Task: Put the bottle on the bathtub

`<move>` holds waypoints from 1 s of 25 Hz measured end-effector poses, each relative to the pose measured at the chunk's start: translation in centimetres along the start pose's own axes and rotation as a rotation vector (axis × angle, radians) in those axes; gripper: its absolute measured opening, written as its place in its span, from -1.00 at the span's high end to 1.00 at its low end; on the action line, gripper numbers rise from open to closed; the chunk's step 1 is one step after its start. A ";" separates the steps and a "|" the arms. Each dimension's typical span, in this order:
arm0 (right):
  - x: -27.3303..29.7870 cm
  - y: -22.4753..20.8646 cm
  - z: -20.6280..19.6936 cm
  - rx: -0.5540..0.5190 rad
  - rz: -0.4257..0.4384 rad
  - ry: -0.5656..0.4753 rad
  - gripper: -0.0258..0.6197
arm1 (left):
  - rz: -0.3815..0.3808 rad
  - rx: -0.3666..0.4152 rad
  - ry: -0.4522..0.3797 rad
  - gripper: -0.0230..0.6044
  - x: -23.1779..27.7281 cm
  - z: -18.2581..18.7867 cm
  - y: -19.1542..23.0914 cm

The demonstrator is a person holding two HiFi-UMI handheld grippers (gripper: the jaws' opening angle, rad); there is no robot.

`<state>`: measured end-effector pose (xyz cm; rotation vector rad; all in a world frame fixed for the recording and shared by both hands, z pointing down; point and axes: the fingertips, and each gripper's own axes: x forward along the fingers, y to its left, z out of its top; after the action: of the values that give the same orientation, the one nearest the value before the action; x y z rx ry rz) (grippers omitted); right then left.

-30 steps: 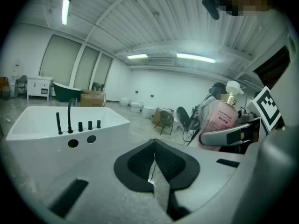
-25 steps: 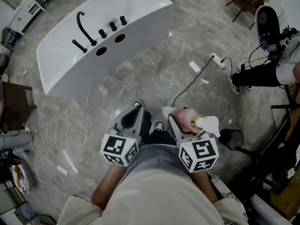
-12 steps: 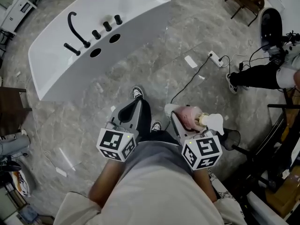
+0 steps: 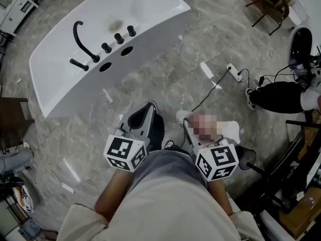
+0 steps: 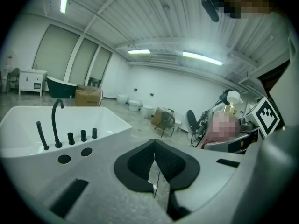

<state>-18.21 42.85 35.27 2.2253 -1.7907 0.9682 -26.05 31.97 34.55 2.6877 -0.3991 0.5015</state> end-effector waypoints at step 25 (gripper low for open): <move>16.4 2.6 13.1 -0.078 -0.007 -0.016 0.24 | -0.152 0.011 -0.003 0.90 7.8 9.1 13.3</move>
<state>-13.88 22.26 33.11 2.1976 -1.7937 0.8659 -20.92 14.86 33.89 2.7030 -0.1907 0.4555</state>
